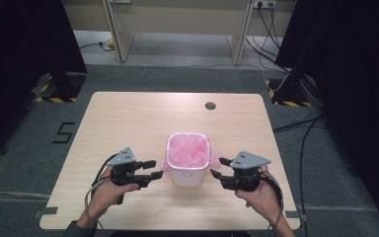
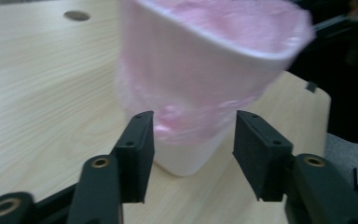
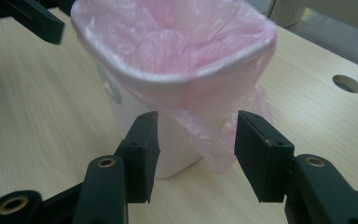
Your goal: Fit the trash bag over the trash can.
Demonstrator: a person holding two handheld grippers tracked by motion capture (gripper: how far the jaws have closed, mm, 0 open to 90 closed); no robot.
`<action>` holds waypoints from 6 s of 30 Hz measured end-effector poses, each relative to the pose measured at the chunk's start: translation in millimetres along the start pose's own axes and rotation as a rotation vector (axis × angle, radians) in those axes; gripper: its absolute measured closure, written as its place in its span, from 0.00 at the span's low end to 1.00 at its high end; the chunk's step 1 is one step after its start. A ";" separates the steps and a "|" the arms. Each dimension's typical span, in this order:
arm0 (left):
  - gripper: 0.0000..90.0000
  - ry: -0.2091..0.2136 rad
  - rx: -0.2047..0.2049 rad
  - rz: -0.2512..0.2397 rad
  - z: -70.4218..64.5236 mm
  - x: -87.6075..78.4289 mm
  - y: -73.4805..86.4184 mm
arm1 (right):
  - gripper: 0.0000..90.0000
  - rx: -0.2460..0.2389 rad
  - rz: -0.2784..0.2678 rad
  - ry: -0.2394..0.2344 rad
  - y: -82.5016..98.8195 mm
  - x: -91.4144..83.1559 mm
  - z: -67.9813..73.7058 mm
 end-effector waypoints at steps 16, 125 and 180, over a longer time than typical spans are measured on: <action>0.99 0.019 0.222 0.074 -5.2 28.3 11.3 | 0.98 -0.150 0.089 -0.065 20.6 34.3 0.4; 0.18 -0.238 0.081 0.293 40.7 4.4 95.9 | 0.39 -0.147 0.294 -0.074 -89.1 124.4 10.2; 0.18 -0.239 0.083 0.293 40.8 4.4 95.8 | 0.38 -0.169 0.294 -0.095 -91.9 121.3 9.4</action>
Point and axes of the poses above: each handheld gripper's, and its own axes: x roughly forward along the jaws, y roughly out of its underside, z roughly to its left, the point moved 3 cm from there along x, roughly forward along the jaws, and after that the axes turned 4 degrees about x, right-handed, at the moved point
